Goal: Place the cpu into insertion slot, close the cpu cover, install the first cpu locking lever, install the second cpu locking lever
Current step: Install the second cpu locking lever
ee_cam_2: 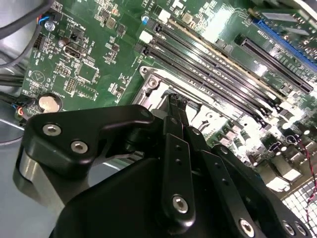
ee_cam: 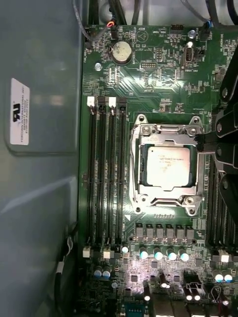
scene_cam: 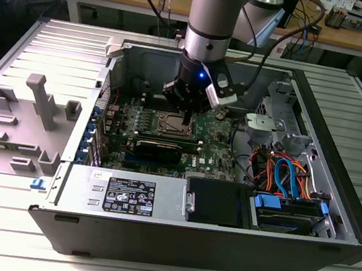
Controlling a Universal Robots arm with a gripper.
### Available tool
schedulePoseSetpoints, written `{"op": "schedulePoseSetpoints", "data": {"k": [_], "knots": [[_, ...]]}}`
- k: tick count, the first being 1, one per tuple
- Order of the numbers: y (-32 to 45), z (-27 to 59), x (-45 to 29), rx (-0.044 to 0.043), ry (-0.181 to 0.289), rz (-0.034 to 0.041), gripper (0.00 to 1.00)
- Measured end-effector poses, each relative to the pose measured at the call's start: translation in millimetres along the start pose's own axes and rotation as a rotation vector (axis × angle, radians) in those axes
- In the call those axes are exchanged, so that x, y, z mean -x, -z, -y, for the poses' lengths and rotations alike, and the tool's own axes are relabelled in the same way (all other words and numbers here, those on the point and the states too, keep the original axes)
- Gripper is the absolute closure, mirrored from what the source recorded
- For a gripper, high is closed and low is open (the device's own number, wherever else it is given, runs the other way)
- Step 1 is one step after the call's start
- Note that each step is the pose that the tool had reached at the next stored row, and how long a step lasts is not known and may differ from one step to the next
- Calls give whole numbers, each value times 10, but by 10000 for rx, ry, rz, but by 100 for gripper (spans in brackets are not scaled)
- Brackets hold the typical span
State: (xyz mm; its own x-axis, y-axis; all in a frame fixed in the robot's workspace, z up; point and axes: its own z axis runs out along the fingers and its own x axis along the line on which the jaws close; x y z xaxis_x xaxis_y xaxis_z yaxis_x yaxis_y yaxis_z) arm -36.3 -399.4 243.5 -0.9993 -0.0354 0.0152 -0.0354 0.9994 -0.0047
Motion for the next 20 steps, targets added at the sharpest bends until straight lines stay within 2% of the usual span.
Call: {"op": "schedulePoseSetpoints", "data": {"k": [2, 7, 9, 15, 20], "knots": [[0, 29, -1, 1, 0, 1, 89], [-1, 163, -8, 0, -1, 0, 89], [-6, 170, -44, 2, 2, 0, 89], [-17, 189, -231, -1, 65, 0, 89], [-17, 190, -241, -2, 71, 0, 89]]}}
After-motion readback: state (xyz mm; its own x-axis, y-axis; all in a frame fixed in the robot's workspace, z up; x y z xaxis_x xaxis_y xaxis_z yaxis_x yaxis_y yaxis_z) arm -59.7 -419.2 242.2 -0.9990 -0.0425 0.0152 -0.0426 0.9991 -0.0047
